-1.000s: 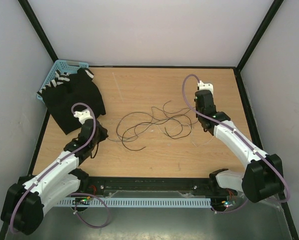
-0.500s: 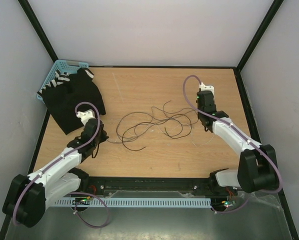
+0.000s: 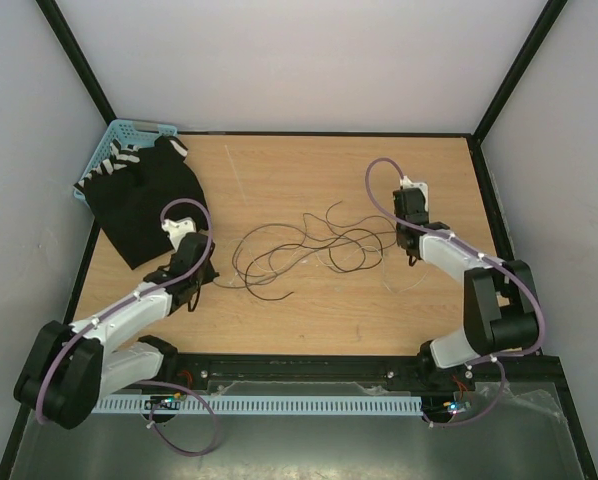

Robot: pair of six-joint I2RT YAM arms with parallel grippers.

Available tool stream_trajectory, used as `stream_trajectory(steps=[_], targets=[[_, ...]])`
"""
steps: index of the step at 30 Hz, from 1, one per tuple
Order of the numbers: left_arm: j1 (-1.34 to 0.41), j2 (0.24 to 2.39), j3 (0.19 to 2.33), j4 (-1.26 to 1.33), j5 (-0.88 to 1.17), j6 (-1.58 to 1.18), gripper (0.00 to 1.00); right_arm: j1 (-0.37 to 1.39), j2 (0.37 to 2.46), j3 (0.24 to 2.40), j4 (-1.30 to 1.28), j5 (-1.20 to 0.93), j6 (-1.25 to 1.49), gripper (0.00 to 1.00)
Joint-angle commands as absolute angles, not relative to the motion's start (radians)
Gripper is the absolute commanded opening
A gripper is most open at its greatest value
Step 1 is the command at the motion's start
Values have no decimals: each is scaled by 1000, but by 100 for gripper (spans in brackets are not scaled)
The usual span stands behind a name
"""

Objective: Zip-tie the wires
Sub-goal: Straighten the cable at the center of the board.

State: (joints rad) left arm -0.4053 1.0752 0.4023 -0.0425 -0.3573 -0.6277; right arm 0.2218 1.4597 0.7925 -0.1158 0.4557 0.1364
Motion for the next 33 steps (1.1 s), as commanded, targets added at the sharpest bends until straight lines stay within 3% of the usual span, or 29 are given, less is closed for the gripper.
stream_trajectory(steps=[1,13,17,25,33], targets=[[-408,1116,432,-33,-381,-616,0,213,1516,768,-63,438,151,0],[-408,1144,425,-27,-380,-636,0,214,1578,770,-52,341,150,0],[-408,1144,421,-28,-383,-642,13,213,1579,770,-53,311,145,14],[-400,1152,417,-27,-379,-658,33,213,1581,777,-66,286,137,28],[-395,1125,424,-30,-361,-653,48,213,1511,782,-91,232,132,47]])
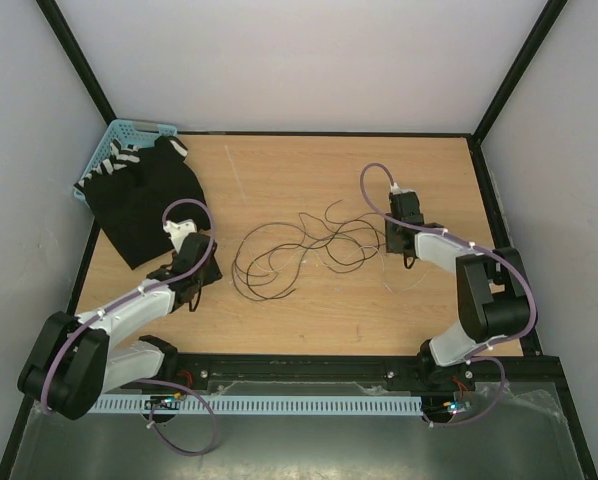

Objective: Zip-tie the wires
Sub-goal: Straighten the cable at the center of the board, then pick up the ribbon at the center of the board.

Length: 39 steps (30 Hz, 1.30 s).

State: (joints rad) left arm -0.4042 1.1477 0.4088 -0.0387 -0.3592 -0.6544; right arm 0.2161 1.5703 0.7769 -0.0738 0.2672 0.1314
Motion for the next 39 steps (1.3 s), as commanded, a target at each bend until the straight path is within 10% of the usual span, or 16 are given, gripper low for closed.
stream_trajectory(steps=[1,15,26,39], targets=[[-393,1114,427,-36,-357,-653,51,214,1498,783,-95,226,132,49],[-295,885,572,-89,-251,-535,98,213,1177,756,-57,149,128,99],[-187,1398,1069,-185,-71,-412,98,213,1025,626,76,71,177,99],[-191,1970,1601,-338,-62,-349,77,213,1043,606,101,13,186,99]])
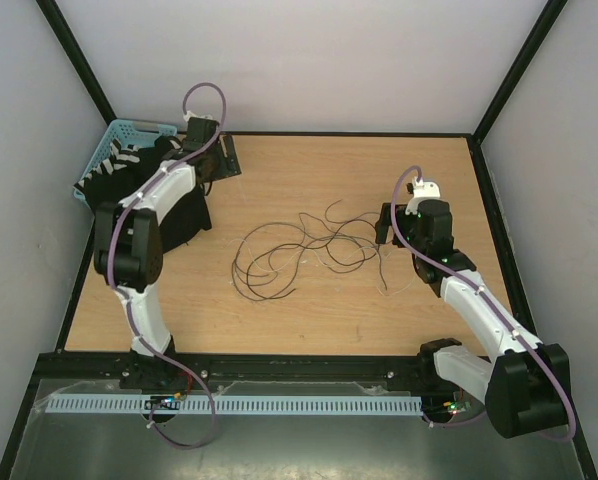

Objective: Zip-tie the wires
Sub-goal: Pick up the ribbon at the center of the board.

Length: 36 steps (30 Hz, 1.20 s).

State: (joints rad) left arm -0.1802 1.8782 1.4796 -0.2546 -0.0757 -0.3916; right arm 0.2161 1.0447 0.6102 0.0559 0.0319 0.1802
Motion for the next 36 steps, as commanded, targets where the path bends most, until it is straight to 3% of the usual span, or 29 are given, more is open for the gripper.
stream_trajectory(steps=[1,13,36], targets=[[-195,1998,1622,-344,-55,-340,75,212,1043,606,104,13,186,99],[-268,2151,1641,-362,-52,-352,68,212,1030,611,86,18,183,99],[-304,2209,1609,-410,-155,-322,51,212,1014,604,84,23,187,99]])
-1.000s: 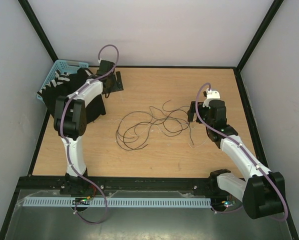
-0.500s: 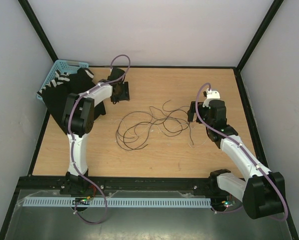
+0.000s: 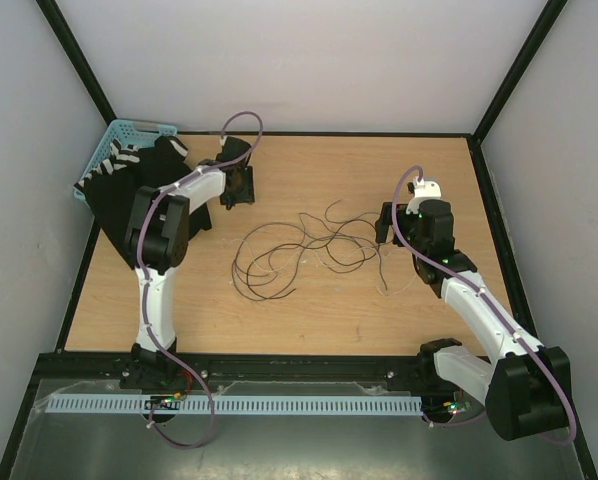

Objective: Zip-tie the wires
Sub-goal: Pick up the ribbon at the center of the board.

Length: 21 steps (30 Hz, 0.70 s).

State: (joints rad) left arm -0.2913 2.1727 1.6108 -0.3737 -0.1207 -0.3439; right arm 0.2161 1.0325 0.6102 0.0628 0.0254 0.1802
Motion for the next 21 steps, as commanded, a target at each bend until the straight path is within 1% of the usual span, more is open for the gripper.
stream_trajectory(steps=[1,10,14,21], targets=[[-307,2212,1610,-411,-158,-318,50,212,1015,605,83,25,187,99],[-332,2244,1627,-434,-183,-281,39,212,1008,604,82,27,189,99],[-342,2249,1629,-445,-200,-269,29,213,1010,602,84,28,189,99],[-341,2255,1629,-452,-195,-275,19,213,1005,603,81,30,190,99]])
